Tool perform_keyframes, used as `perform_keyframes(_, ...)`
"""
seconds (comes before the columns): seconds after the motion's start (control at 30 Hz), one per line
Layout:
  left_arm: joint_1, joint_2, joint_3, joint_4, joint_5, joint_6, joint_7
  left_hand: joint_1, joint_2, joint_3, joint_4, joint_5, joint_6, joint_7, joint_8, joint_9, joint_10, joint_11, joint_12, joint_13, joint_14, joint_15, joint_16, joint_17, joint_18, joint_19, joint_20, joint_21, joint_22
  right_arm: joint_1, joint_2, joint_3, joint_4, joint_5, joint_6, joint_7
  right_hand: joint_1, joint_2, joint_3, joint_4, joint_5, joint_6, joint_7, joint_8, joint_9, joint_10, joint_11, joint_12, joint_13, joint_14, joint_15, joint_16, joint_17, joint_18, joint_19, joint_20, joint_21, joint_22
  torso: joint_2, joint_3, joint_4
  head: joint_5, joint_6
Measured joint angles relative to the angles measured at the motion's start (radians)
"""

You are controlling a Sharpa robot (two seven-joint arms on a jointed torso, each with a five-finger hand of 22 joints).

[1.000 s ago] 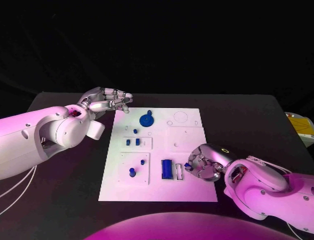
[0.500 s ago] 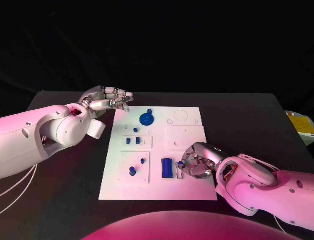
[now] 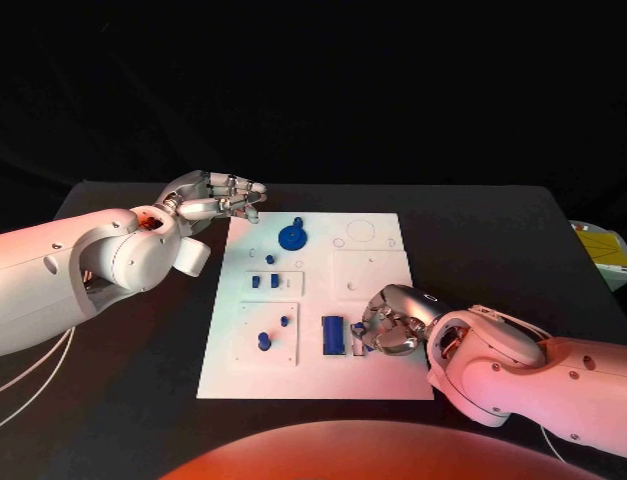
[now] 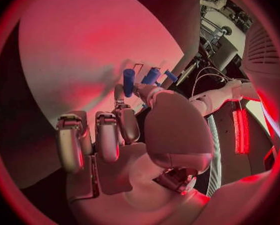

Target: Assemble the parts on the task board

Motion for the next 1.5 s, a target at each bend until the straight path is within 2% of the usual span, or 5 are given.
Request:
perform_keyframes(0.3,0.0,0.0,0.0,0.0,0.0,0.001,-0.001,0.0,0.0,0.0,0.0,0.0,0.0,0.0,0.0,0.0,0.0,0.0,0.0,0.0,0.0,0.0,0.0,0.0,0.0,0.0,0.0,0.0,0.0,0.0,0.005,-0.001,0.003,-0.019,0.006,-0.009,-0.023,0.005,-0.006,-0.008,0.009,0.004,0.004,0.004,-0.01,0.004,-0.004,0.004,0.0,0.004,-0.004,0.0,0.0,0.0,-0.004,-0.004,0.0,0.0,0.0,0.0,0.0009,0.001,-0.003)
perform_keyframes(0.53,0.0,-0.001,0.0,0.0,0.0,0.002,-0.002,0.0,0.0,0.0,0.0,0.0,0.0,0.0,0.0,0.0,0.0,0.0,0.0,0.0,0.0,0.0,0.0,0.0,0.0,0.0,0.0,0.0,0.0,-0.003,0.006,-0.002,0.008,-0.03,0.013,-0.015,-0.049,0.007,-0.037,0.021,0.018,0.005,0.002,0.008,-0.016,0.004,-0.003,0.004,0.0,0.004,-0.004,0.0,0.0,0.0,-0.004,-0.004,0.0,0.0,0.0,-0.0007,0.0009,0.003,-0.005)
perform_keyframes(0.73,0.0,-0.001,0.0,0.0,0.0,0.003,-0.003,0.0,0.0,0.003,-0.003,0.0,0.0,0.0,0.0,0.0,-0.003,0.003,0.0,-0.001,0.0,0.0,0.0,0.0,0.0,0.0,0.0,0.004,0.001,-0.005,0.005,-0.003,0.012,-0.038,0.019,-0.018,-0.092,-0.003,-0.105,0.076,0.058,0.054,-0.043,0.021,-0.029,0.005,-0.006,0.004,0.0,0.004,-0.004,0.004,0.0,0.0,-0.004,-0.004,0.0,0.0,-0.001,-0.0006,0.0003,0.005,-0.006)
perform_keyframes(0.93,0.0,-0.001,0.0,0.0,0.0,0.003,-0.004,0.0,0.0,0.003,-0.003,0.0,0.0,0.0,0.0,0.0,-0.004,0.004,0.0,-0.001,0.0,0.0,0.0,0.001,0.0,0.0,0.0,0.004,0.002,-0.005,0.007,-0.003,0.014,-0.044,0.021,-0.018,-0.118,-0.003,-0.155,0.083,0.064,0.051,-0.04,0.019,-0.038,0.005,-0.006,0.004,0.0,0.004,-0.004,0.004,0.0,0.0,-0.004,-0.004,0.0,0.0,-0.001,-0.0006,0.0,0.006,-0.005)
perform_keyframes(1.5,0.0,-0.001,0.0,0.0,0.0,0.004,-0.005,0.0,0.0,0.003,-0.003,0.0,0.0,0.0,0.0,0.0,-0.004,0.004,0.0,-0.001,0.0,0.0,-0.004,0.001,0.0,0.0,0.0,0.004,0.001,-0.005,0.002,-0.003,0.015,-0.055,0.022,-0.018,-0.162,0.027,-0.221,0.086,-0.008,0.051,-0.04,0.019,-0.056,0.005,-0.005,0.003,0.001,0.004,-0.003,0.004,0.0,0.0,0.0,-0.007,0.0,0.0,0.0,-0.0006,0.0002,0.007,-0.002)
